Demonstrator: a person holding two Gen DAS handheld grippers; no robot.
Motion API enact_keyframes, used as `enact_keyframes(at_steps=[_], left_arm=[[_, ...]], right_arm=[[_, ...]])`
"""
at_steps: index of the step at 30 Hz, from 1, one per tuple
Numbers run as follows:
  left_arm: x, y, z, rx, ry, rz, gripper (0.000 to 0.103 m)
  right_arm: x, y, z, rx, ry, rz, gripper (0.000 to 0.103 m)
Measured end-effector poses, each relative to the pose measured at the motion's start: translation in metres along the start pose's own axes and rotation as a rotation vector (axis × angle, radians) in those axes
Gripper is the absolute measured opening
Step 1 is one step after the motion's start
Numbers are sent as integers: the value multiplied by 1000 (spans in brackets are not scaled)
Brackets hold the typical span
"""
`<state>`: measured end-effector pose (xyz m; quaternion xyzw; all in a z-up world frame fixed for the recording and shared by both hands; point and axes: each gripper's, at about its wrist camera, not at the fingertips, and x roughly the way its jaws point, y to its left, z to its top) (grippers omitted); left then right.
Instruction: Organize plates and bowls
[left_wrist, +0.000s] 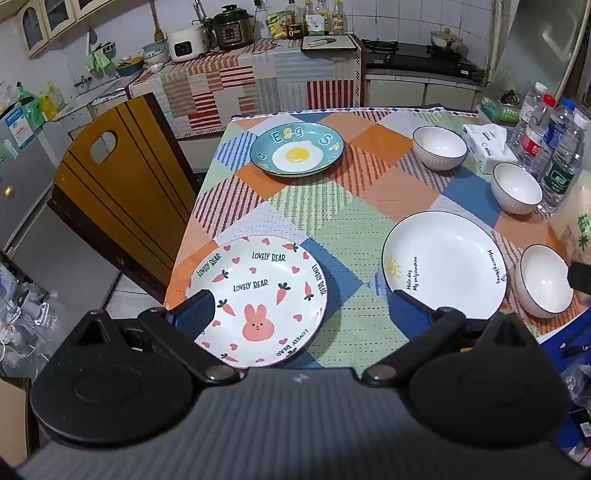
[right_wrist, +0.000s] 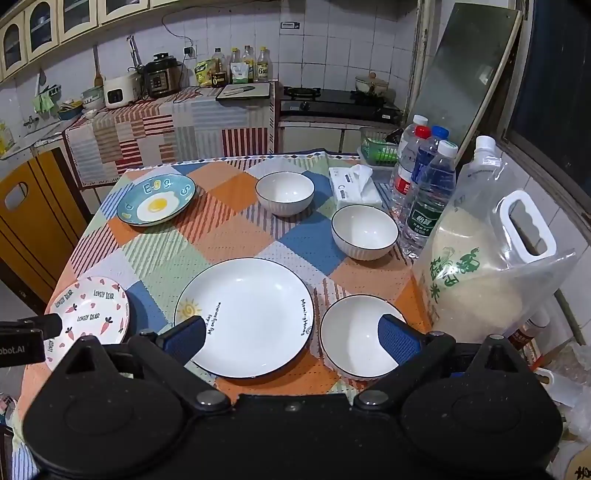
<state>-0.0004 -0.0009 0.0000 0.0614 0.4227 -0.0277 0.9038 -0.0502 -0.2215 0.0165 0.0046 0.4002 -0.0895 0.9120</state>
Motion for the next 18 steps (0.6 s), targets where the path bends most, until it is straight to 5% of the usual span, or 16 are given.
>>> enact_keyframes(at_steps=[18], left_arm=[[1,4,-7,-10,-49,19,101]], right_arm=[[5,1,-4,3,12,7,101]])
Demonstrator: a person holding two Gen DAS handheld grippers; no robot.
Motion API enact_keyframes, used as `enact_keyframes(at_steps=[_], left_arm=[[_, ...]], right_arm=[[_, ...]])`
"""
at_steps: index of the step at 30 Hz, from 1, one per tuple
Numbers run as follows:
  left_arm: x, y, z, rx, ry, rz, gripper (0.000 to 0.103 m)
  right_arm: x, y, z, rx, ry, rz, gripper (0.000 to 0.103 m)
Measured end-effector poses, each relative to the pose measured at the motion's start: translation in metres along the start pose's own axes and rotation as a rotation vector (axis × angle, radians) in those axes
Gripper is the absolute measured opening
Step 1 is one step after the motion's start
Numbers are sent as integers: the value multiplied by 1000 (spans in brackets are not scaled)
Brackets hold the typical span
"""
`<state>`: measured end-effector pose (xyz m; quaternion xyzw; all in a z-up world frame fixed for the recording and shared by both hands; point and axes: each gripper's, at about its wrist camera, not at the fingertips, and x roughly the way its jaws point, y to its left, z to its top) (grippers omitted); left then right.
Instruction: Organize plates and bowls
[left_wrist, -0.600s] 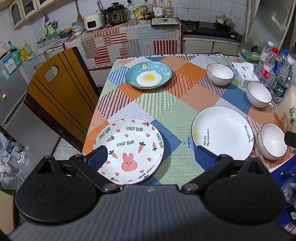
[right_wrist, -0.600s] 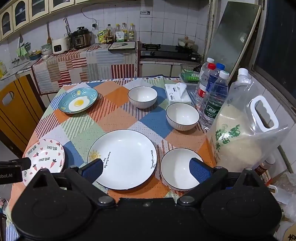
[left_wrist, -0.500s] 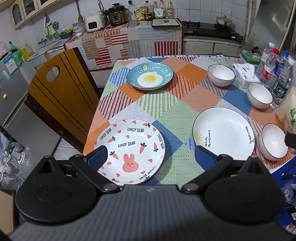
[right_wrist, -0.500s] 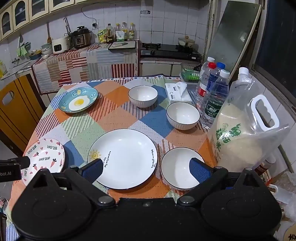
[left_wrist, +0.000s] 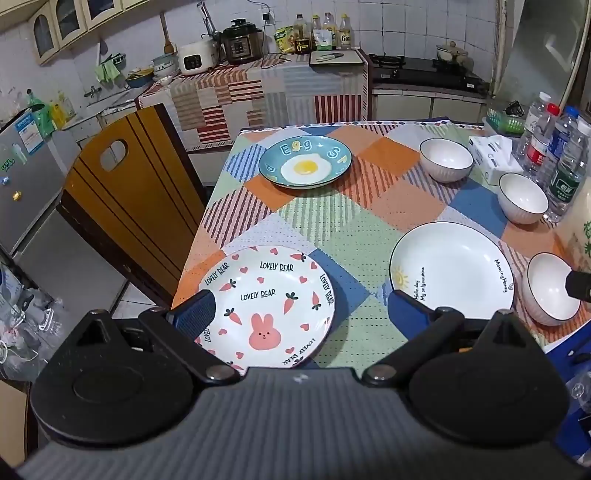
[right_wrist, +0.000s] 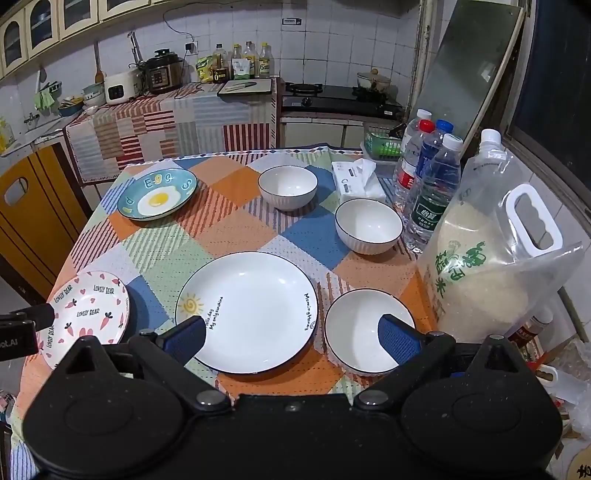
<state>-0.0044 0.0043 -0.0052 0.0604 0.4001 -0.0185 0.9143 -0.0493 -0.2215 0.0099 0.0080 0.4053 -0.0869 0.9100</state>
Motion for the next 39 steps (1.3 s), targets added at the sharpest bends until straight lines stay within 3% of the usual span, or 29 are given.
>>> enact_keyframes(at_steps=[8,21,29,39], left_arm=[[2,2,-3,-1,-13,-29,102],[10,0,-5,6,-10,1,102],[13,-6,-8,21,10,-25,102],[16,-6,-11,16,38,-28,102]], right_arm=[[5,0,-3,1,0,-1,101],[11,1,-4,7,1,9,101],[11,0,-9,-6,-41,-8,101],[5,-2,-14,15,-111,37,101]])
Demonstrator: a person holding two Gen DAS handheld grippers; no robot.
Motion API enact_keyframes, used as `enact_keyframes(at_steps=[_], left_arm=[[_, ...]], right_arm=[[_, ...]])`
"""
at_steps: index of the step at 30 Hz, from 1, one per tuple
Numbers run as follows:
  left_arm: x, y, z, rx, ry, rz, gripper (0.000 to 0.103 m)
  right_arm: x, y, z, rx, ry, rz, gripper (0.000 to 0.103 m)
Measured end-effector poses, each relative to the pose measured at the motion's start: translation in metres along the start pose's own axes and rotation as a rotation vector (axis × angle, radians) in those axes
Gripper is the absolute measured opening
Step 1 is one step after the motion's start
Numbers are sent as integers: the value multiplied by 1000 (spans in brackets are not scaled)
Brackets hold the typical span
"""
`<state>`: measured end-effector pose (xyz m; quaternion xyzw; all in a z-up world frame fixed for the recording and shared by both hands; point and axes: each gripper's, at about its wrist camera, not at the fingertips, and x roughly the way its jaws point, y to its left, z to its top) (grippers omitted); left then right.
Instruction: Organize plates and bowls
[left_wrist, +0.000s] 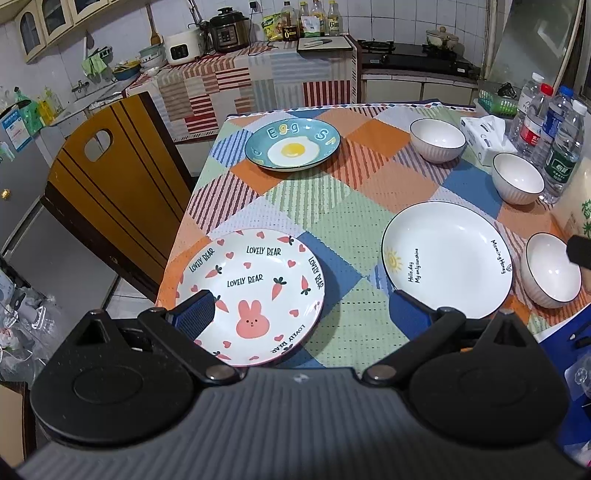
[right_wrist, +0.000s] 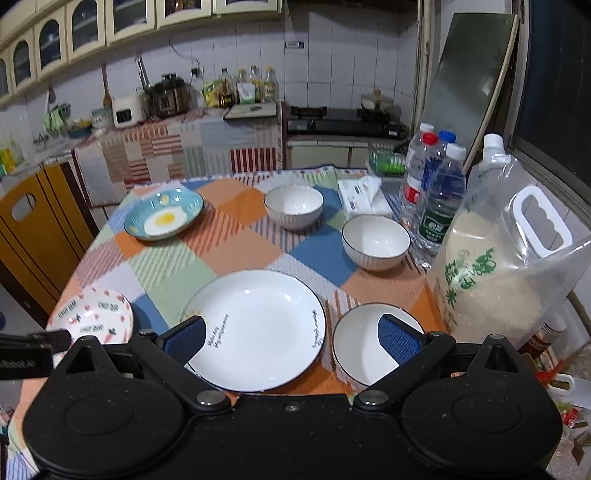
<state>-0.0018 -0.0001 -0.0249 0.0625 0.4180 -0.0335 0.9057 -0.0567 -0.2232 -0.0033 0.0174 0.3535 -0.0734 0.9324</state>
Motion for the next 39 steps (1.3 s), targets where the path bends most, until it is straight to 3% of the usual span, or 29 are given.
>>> enact_keyframes(at_steps=[21,24,28,32,36,39], left_arm=[[6,-3,-1,-5,33,-5,102],[7,-3,2,20,19,-35,102],[6,-4,17,105,-18,-89,102],[16,-1,34,62,-27,-189,102],[43,-7,35,-28,41,-292,100],[68,-22,28,-51,102,-332,96]], right_arm=[[0,0,1,-7,-31,8,101],[1,2,11,-50,-87,5,101],[7,6,39,-201,-145,49,101],[20,3,62,-328,-161,153,102],[74,-3,70,-420,22,205,101],[123,-14,69,-419,155,214,92]])
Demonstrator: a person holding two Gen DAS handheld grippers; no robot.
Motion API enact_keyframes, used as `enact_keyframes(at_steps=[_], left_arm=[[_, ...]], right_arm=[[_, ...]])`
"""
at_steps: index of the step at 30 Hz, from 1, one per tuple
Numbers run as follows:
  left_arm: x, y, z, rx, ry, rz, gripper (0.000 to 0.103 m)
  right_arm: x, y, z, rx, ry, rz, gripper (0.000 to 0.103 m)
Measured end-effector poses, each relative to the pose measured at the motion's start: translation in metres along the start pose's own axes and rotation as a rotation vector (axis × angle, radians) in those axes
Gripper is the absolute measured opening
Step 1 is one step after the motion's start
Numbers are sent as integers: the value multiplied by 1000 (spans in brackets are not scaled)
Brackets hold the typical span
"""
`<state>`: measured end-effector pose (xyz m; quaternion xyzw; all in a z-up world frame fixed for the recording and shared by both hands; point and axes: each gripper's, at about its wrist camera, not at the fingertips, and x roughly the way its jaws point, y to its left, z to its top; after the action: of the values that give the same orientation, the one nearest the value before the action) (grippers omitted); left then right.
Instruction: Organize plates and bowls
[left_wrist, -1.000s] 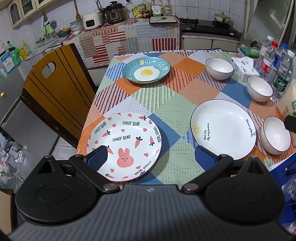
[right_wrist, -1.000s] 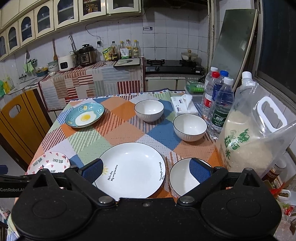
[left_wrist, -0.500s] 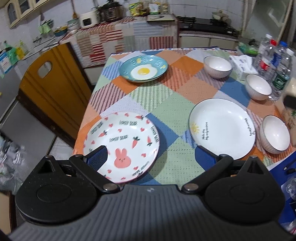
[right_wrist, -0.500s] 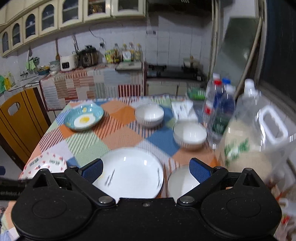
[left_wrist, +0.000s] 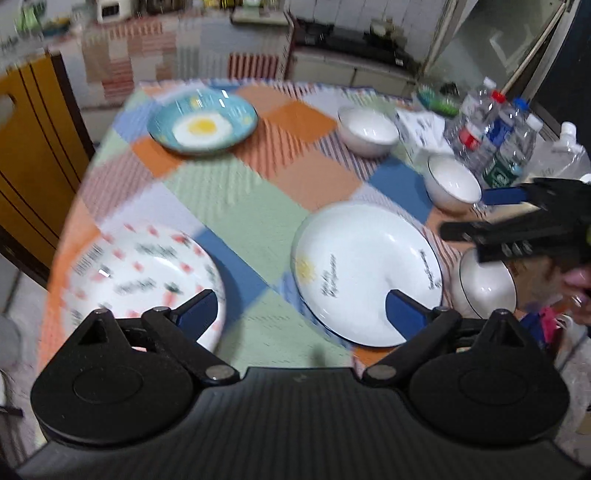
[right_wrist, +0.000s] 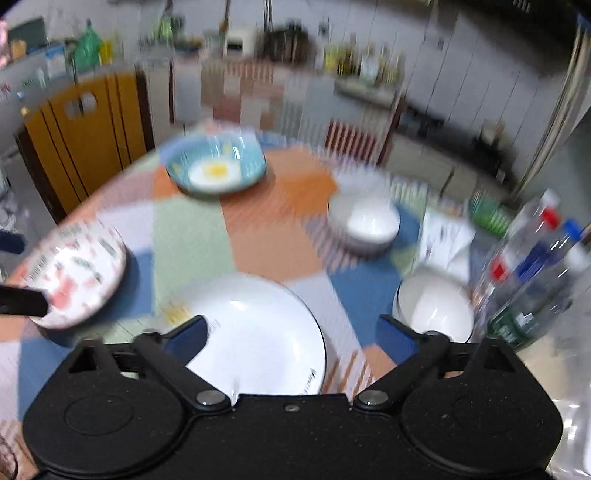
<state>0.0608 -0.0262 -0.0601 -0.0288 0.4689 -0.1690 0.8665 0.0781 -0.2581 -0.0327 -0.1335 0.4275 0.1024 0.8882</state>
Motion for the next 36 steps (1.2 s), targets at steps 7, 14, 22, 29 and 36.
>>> enact_keyframes(at_steps=[7,14,22,29,36], left_arm=[[63,-16,-15,-23,76,-53,77],[100,-8,-26,-85,118,-39,62],[118,-5,-34,-102,125,-26,23],[126,-7,-33,-100,89,-14,17],[131,-4,-17,-91,157,15,17]], right_arm=[[75,-44,-17,161,157,141,88],[116,-64,-24,219,197,205,68],[143,-78,-30,248,262,252,35],[149,-90,-39,343,259,340,16],[154,-94,-43,366,280,406,17]])
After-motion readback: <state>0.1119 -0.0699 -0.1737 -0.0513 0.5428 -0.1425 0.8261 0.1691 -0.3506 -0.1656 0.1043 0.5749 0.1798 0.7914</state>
